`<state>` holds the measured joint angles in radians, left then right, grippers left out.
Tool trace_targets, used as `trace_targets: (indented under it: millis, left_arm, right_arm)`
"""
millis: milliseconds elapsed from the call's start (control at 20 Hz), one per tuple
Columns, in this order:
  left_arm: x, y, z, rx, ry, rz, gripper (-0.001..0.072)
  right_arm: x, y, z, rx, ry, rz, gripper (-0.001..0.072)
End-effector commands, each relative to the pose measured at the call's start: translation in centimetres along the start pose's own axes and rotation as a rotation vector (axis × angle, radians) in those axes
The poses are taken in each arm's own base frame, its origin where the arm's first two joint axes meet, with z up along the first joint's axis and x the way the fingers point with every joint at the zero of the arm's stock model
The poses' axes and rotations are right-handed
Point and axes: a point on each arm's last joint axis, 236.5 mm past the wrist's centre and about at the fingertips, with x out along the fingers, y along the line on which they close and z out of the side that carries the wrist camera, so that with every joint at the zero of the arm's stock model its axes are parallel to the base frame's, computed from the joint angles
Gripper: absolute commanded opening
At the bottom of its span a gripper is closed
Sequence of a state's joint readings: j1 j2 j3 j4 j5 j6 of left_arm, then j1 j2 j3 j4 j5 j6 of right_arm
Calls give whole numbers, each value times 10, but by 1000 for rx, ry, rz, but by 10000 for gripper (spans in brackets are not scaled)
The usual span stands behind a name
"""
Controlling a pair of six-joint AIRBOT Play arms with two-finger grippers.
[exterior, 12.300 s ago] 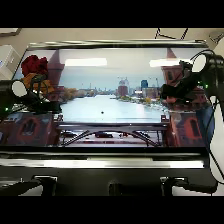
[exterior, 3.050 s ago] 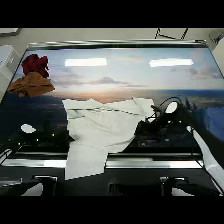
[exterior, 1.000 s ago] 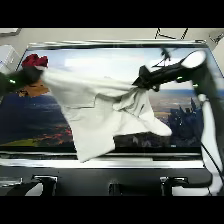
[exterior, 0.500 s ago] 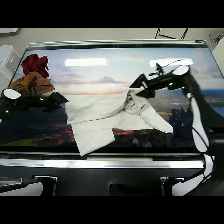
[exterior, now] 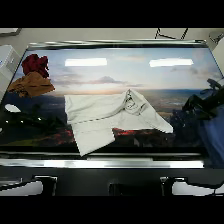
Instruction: Fold the clothes and pants, and hang the long-sleeved shirts on hangers.
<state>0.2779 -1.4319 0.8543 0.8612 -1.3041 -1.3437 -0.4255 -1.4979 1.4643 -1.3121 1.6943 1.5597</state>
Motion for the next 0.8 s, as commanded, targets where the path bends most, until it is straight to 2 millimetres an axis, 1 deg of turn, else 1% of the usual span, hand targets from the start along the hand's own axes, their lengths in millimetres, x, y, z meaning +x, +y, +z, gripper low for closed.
trace_targets:
  millis: [0,50,100,150,300,350,400,450,550,700,750]
  left_arm:
    - [50,-7,-22,-12,15,-40,493]
    - [57,-11,-24,6,14,-29,488]
    - [62,-15,-25,28,11,-18,446]
    - [67,-18,-23,42,0,-11,424]
    - [75,-21,-11,38,-61,19,421]
    - [75,-21,-7,26,-80,24,304]
    - [76,-21,-4,20,-92,27,119]
    - [76,-21,-4,22,-95,28,24]
    - [75,-21,-4,25,-95,27,26]
    - [71,-25,-3,36,-108,22,26]
    - [68,-28,-3,43,-117,19,26]
  right_arm:
    - [19,-31,-30,36,62,-62,706]
    - [25,-32,-32,40,71,-61,706]
    - [29,-34,-32,44,70,-61,706]
    - [33,-35,-30,51,60,-62,706]
    - [45,-38,-19,84,13,-64,705]
    - [51,-40,-17,104,1,-65,704]
    - [58,-41,-17,118,-2,-61,704]
    - [67,-41,-18,126,-1,-54,703]
    - [87,-37,-21,138,1,-15,696]
    - [108,-11,-16,135,-10,122,696]
    - [113,-5,-13,151,-11,155,696]
